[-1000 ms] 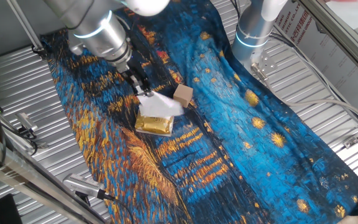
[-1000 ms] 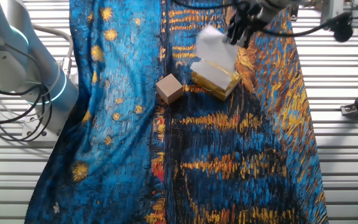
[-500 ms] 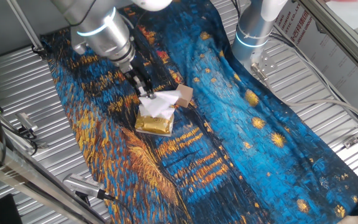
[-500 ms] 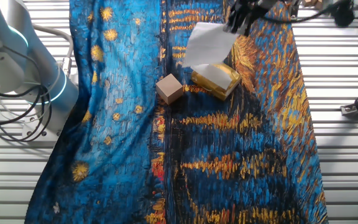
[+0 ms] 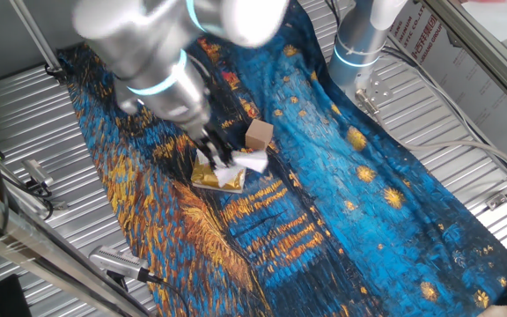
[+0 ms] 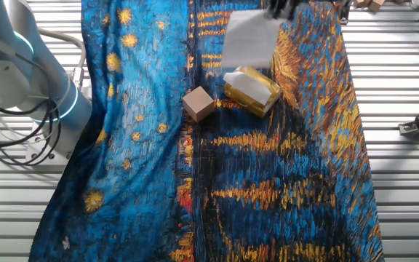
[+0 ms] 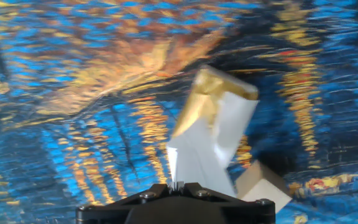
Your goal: Pull out a napkin
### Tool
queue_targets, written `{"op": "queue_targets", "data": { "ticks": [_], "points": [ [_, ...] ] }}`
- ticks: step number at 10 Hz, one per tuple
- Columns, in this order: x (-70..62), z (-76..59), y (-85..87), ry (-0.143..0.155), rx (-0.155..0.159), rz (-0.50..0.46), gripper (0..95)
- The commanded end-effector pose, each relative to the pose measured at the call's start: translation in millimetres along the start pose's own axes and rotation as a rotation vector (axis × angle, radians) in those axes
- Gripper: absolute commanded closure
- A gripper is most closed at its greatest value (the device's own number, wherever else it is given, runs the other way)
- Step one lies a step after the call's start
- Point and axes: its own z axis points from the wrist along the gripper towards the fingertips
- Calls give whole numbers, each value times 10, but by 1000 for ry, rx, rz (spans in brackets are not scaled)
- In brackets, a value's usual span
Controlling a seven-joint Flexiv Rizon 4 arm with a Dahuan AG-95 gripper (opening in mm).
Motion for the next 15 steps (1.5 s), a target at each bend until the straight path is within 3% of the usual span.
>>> {"op": "queue_targets", "data": {
  "ticks": [1, 3, 7, 12, 14, 15],
  "points": [
    [96, 100, 117, -16, -10, -1, 950],
    [143, 176, 268, -30, -5, 1, 950],
    [116, 202, 295, -32, -7, 0, 950],
    [35, 344, 428, -59, -5, 3, 950],
    [34, 345, 428, -61, -14, 0, 950],
    [34, 345, 427, -46, -68, -33, 950]
  ]
}}
